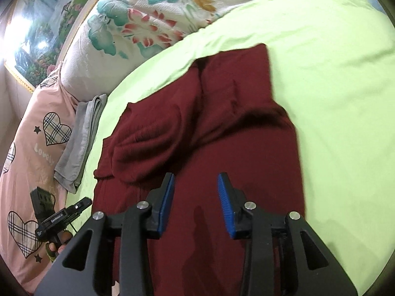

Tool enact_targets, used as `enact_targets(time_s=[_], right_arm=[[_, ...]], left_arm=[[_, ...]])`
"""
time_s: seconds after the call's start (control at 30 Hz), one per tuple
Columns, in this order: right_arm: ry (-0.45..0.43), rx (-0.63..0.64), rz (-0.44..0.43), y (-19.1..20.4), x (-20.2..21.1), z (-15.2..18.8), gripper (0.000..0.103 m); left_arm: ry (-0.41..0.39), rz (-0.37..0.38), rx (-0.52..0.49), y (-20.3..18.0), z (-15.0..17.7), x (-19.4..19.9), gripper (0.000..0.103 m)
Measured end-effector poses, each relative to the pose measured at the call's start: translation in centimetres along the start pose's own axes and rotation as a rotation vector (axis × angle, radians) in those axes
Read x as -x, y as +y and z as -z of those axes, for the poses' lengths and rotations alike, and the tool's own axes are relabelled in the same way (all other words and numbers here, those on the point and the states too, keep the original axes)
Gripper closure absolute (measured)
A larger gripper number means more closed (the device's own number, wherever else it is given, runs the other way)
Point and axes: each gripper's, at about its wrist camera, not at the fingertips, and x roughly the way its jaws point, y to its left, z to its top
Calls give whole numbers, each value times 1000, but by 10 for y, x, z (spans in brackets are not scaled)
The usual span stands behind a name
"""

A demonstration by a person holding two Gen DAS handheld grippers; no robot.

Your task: Fold large clothes

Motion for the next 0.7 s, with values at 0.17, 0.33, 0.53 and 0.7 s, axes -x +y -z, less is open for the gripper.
enact_targets(time_s=[0.17,0.33,0.53,0.7], right_arm=[[-19,-19,8,-13,21,17,58],[-37,-47,45,-36,43,27,54],[-2,-104,22,-65,60,41,54],[127,-40,-173,-55,60,70,54]], left_arm=[[1,-39,48,33,31,29,67],[19,-40,64,51,54,43,59],[80,62,50,60,82,45,47],[108,153,19,54,99,52,41]])
